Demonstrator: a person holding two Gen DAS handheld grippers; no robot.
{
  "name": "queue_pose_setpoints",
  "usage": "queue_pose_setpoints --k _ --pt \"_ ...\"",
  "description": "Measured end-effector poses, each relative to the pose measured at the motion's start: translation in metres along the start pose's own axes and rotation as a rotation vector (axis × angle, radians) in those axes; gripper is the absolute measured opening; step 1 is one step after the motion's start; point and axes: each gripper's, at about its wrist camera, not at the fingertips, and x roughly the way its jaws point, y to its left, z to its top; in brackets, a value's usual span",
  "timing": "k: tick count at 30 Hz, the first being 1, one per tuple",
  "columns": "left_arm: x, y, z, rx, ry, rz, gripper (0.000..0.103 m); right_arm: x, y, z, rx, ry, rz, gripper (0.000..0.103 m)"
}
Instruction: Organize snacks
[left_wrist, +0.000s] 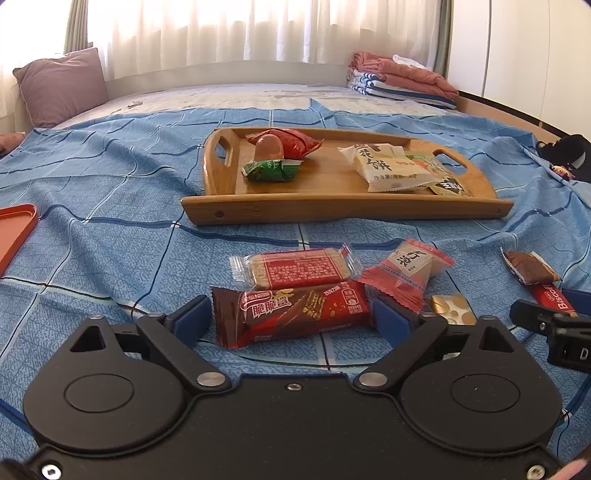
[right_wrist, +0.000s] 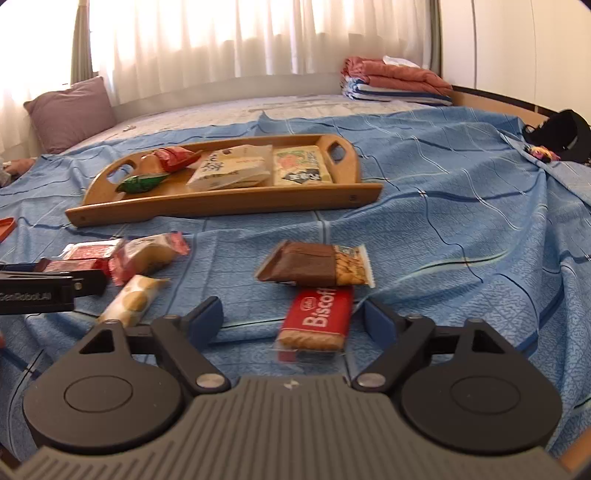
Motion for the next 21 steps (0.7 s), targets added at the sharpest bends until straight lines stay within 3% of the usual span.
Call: queue_pose_setpoints --k 3,8,14,21 --pt "-0.004 -0.001 0.000 0.026 -0.011 0.000 0.067 -0.003 0.005 0.000 -0.027 0.000 -0.001 0.071" --pt "-0.012 0.003 0.000 0.021 0.004 -0.016 0.066 -0.010 0.010 -0.003 -0.031 -0.010 0.011 0.056" --pt "-0.025 0.008 -0.005 0.013 0.008 -0.025 0.066 -0.020 0.019 -0.005 -0.041 -0.013 0.085 0.054" --pt "-0.031 0.010 -0.008 -0.002 0.011 -0.026 0.066 -0.028 0.047 -0.012 -0.135 0.009 0.251 0.051"
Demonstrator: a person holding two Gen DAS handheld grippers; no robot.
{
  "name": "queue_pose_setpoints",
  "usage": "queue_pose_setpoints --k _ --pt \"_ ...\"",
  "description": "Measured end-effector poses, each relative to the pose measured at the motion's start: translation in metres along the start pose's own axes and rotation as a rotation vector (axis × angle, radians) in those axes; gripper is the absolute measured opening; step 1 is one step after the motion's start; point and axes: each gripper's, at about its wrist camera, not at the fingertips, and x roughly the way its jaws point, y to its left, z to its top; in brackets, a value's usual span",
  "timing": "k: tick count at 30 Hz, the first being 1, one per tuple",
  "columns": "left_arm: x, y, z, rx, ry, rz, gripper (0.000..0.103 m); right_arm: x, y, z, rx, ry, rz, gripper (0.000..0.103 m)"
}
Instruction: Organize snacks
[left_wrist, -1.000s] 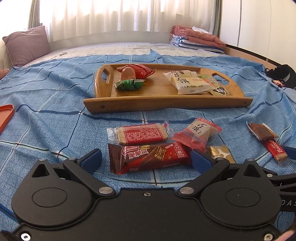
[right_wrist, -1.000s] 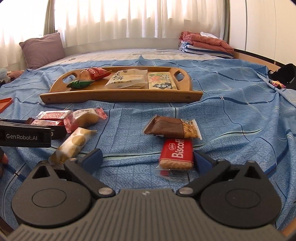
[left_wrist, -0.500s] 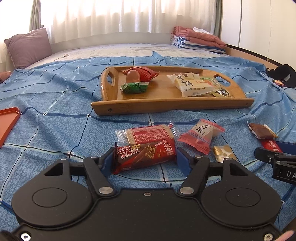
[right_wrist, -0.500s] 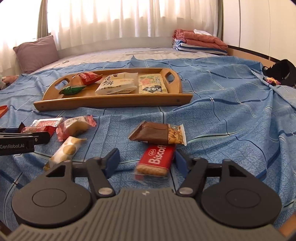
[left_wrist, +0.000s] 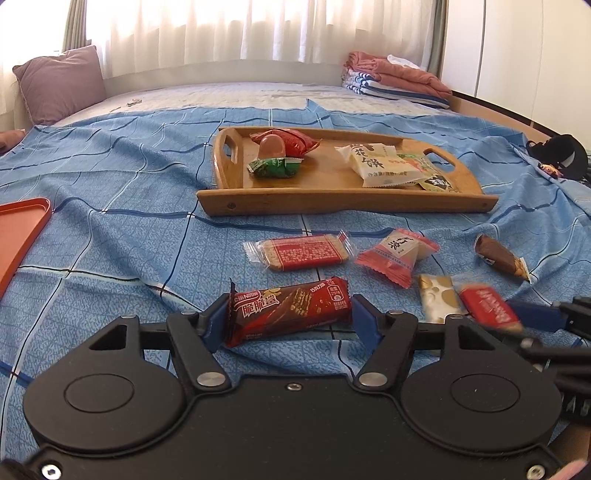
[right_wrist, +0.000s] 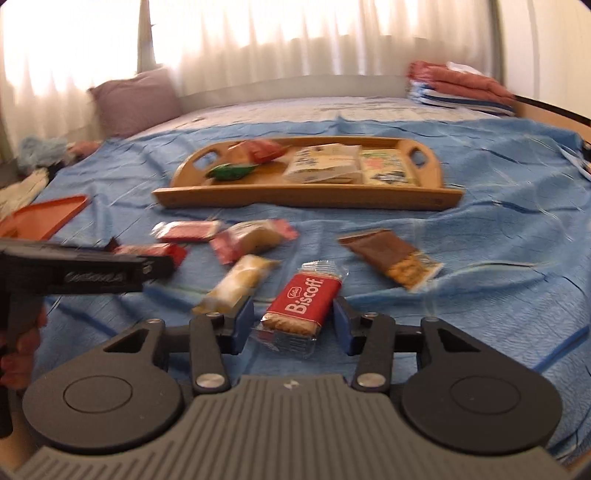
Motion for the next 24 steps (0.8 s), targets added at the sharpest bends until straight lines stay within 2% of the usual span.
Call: queue_pose_setpoints --k 2,5,11,14,17,18,19,22,24 --pt "-0.001 0.000 0.000 0.000 0.003 -0.004 0.066 -0.001 0.008 -0.002 -0.032 0.000 0.009 0.051" --pt "-0.002 0.001 0.000 -0.004 0.003 -0.007 0.066 -0.004 0.006 -0.004 -0.041 -0.001 -0.013 0.061" --pt "-0.002 0.001 -0.002 0.009 0.006 -0.007 0.066 -0.014 -0.019 -0.006 -0.006 0.026 -0.063 0.063" --pt "-0.003 0.002 -0.003 0.013 0.006 -0.010 0.066 -0.020 -0.032 -0.006 -0.009 0.038 -0.153 0.067" --pt "-0.003 0.001 -0.003 0.013 0.006 -0.009 0.066 -0.022 -0.052 -0.004 0.062 0.058 -0.265 0.070" --pt "-0.003 0.002 -0.003 0.013 0.006 -0.009 0.066 -0.021 -0.059 -0.003 0.092 0.076 -0.303 0.074" --pt "-0.003 0.002 -0.003 0.012 0.006 -0.010 0.066 -0.021 -0.063 -0.001 0.110 0.083 -0.317 0.074" --pt "-0.005 0.001 -0.002 0.003 -0.001 -0.027 0.066 -0.026 -0.069 0.003 0.165 0.084 -0.305 0.075" --pt "-0.007 -0.002 -0.002 -0.002 -0.009 -0.026 0.067 -0.028 -0.066 0.004 0.203 0.074 -0.251 0.077"
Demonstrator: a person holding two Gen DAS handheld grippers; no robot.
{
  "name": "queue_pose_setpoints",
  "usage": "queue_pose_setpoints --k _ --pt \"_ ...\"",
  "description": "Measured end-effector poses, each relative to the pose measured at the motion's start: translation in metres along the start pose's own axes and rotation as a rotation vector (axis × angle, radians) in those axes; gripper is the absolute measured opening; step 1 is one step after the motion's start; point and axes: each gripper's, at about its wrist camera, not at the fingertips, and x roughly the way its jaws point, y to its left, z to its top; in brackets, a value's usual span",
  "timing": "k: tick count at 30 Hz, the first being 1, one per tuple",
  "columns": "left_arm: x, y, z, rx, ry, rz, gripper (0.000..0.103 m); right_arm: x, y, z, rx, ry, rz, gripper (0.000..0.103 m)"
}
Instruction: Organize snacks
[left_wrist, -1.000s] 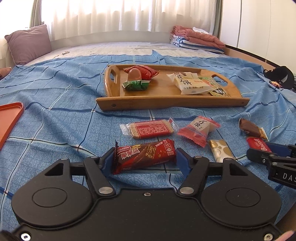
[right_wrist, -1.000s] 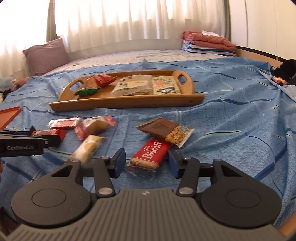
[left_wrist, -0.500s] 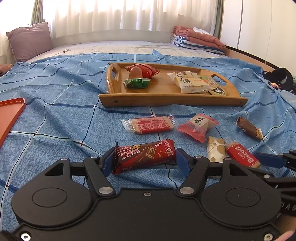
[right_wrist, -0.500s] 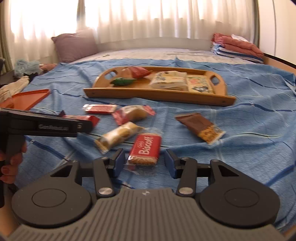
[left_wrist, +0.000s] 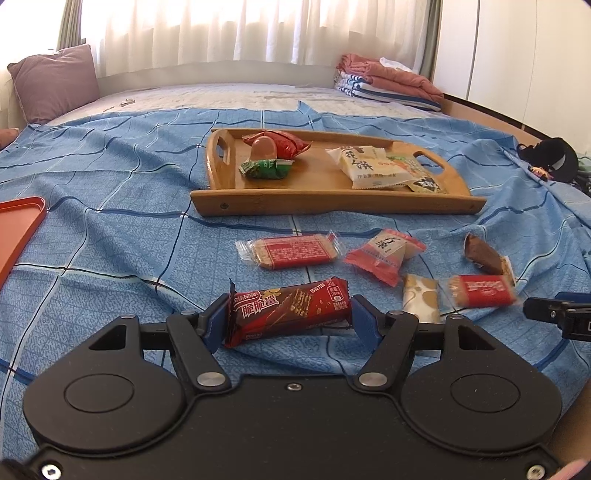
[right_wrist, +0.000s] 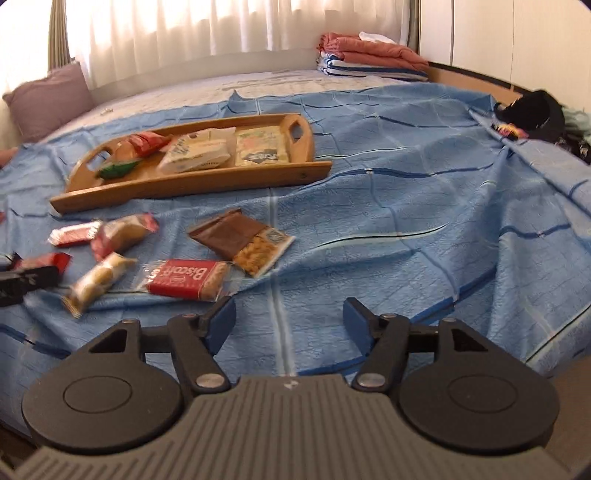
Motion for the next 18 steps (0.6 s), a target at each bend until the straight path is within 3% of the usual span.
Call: queue_pose_setpoints --k 4,11,18 --pt "0.000 -0.006 -0.002 0.025 -0.031 0.048 0.082 -0.002 0.018 -0.002 0.028 -0.034 -0.035 0.082" --pt "0.006 -0.008 0.000 0.006 -0.025 0.059 0.085 0.009 0.051 -0.004 0.046 -0.051 -0.030 0.084" --pt "0.012 -0.009 0.000 -0.013 -0.029 0.083 0.088 0.031 0.079 -0.001 0.008 -0.066 -0.079 0.086"
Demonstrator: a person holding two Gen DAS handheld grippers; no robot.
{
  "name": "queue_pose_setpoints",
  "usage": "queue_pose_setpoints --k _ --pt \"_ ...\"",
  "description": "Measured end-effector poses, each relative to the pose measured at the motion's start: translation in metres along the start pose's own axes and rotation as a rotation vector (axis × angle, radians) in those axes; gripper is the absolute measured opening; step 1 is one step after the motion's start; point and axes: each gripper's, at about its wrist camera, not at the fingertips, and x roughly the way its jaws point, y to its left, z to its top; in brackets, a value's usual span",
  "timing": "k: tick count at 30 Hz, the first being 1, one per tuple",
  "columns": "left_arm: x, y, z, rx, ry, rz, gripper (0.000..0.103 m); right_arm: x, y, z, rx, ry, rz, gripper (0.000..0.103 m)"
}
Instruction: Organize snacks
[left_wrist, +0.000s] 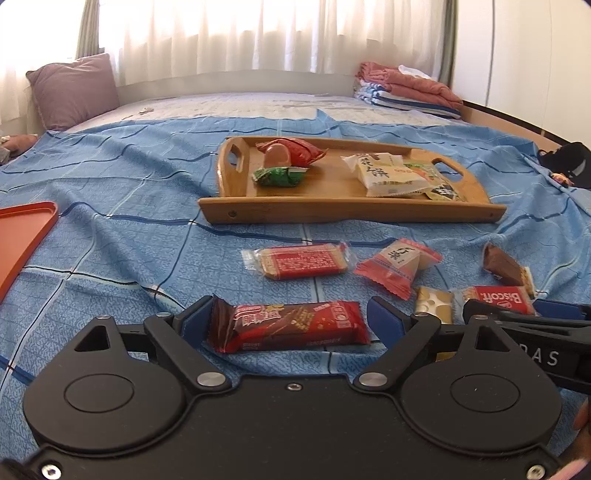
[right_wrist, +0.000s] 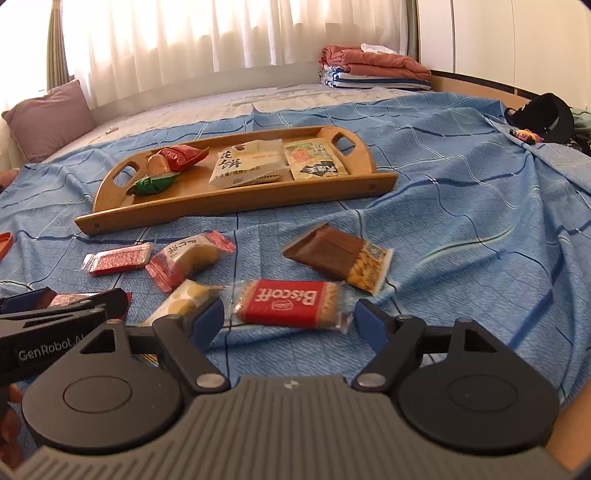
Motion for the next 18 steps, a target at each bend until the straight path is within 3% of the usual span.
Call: queue_pose_setpoints --k 10,13,15,18 --pt "0.009 0.000 -0.005 0.003 0.016 -0.009 0.087 0.014 0.008 -0.004 -0.074 -0.049 -0.024 0.086" --pt "0.007 -0.002 -0.006 0.009 0.009 -0.009 0.081 0.016 0.010 -0.005 -0.089 -0.062 -0.024 0.086" --pt "0.006 -0.004 -0.006 0.008 0.003 -0.012 0.069 0.018 0.012 -0.006 -0.096 -0.071 -0.021 0.085" --pt "0.003 -0.008 -0.006 0.014 0.000 -0.018 0.066 0.018 0.011 -0.005 -0.101 -0.074 -0.006 0.082"
